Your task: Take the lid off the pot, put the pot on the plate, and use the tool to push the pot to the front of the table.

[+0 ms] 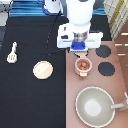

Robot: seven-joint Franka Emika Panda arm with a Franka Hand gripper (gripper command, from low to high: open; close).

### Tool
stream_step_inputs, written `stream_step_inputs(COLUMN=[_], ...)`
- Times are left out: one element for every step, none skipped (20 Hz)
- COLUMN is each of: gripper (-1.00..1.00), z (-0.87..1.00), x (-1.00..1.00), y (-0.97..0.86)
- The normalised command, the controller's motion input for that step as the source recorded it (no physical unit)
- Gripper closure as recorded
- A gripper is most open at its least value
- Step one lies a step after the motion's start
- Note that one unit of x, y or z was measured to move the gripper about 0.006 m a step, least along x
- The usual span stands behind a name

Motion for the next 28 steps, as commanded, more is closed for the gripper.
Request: stream_step_inputs(gripper=[-1.0,-1.0,-1.0,-1.0,-1.0,-1.0,-1.0,-1.0,-1.0,-1.0,-1.0,-1.0,-1.0,-1.0,-1.0,-1.0,-1.0,-1.0,-1.0,-1.0,-1.0,-1.0,-1.0,-1.0,-1.0,-1.0,-1.0,-1.0], z=[-0.38,-0.39,-0.37,-0.33,-0.32,-0.33,-0.34,-0.35,-0.35,-0.35,-0.35,-0.36,-0.34,-0.34,-0.35,-0.36,-0.36,-0.37,-0.37,-0.34,-0.33,-0.34,-0.33,-0.33,-0.29,-0.27,-0.26,-0.23], x=[0.39,0.35,0.33,0.34,0.36,0.36,0.33,0.35,0.34,0.34,0.32,0.31,0.3,0.31,0.29,0.3,0.29,0.28,0.25,0.26,0.22,0.23,0.21,0.18,0.15,0.13,0.1,0.12], y=[-0.13,-0.09,-0.05,-0.03,-0.01,-0.01,0.0,-0.01,0.0,0.0,0.0,0.0,0.0,0.0,0.0,-0.03,-0.04,-0.06,-0.06,-0.07,-0.06,-0.07,-0.05,-0.06,-0.04,-0.05,-0.03,-0.03])
